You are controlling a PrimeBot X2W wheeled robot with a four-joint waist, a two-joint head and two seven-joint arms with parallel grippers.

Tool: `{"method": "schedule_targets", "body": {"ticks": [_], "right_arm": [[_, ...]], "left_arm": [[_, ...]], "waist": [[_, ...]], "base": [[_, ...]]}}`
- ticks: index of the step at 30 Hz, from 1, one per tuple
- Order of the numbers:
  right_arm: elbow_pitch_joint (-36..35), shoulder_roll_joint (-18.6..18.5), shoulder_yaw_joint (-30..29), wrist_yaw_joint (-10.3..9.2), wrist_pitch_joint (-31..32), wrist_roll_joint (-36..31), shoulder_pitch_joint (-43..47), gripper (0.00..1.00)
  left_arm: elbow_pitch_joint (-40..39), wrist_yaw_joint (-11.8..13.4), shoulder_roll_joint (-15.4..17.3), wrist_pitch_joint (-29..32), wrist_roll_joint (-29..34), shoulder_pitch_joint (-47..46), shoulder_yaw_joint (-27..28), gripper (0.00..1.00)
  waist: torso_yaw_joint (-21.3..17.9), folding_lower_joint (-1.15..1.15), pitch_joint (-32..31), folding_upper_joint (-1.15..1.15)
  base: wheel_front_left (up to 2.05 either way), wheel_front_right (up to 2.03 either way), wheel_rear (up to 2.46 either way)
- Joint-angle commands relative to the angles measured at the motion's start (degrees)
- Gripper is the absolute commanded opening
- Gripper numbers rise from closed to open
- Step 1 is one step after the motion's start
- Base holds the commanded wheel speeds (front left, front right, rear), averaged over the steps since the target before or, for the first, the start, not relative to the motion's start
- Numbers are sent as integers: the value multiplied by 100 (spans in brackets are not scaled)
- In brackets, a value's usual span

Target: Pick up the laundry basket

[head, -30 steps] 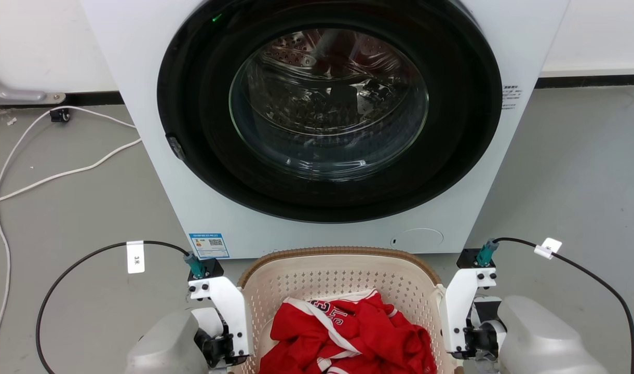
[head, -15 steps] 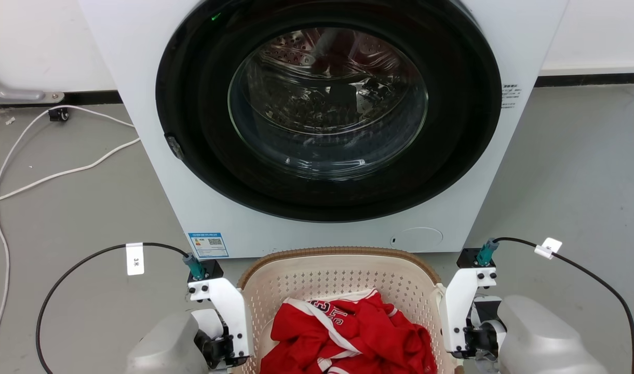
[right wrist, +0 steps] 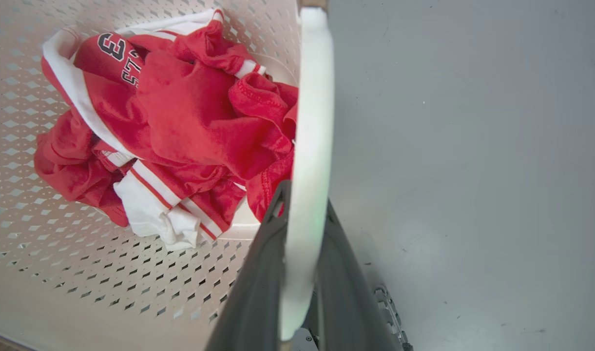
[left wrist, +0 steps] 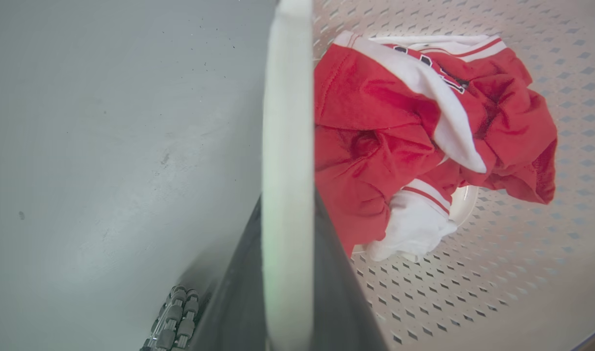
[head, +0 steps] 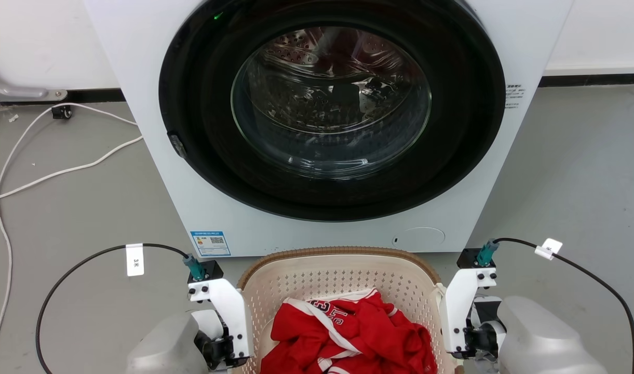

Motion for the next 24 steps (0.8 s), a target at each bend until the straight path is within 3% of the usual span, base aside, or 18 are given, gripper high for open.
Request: {"method": "schedule_targets", "body": {"ticks": [1, 24], "right_arm": [[-143, 353, 23, 95, -33, 87, -84, 0], [-118, 352, 157, 95, -18, 239, -114, 0]], "left_arm": [[-144, -89, -287, -27, -80, -44, -18, 0], [-118, -90, -297, -65, -257, -35, -161, 0]], "waist": [[-4, 0, 1, 0], [-19, 0, -2, 0]], "base": [[0, 0, 0], [0, 0, 0]]}}
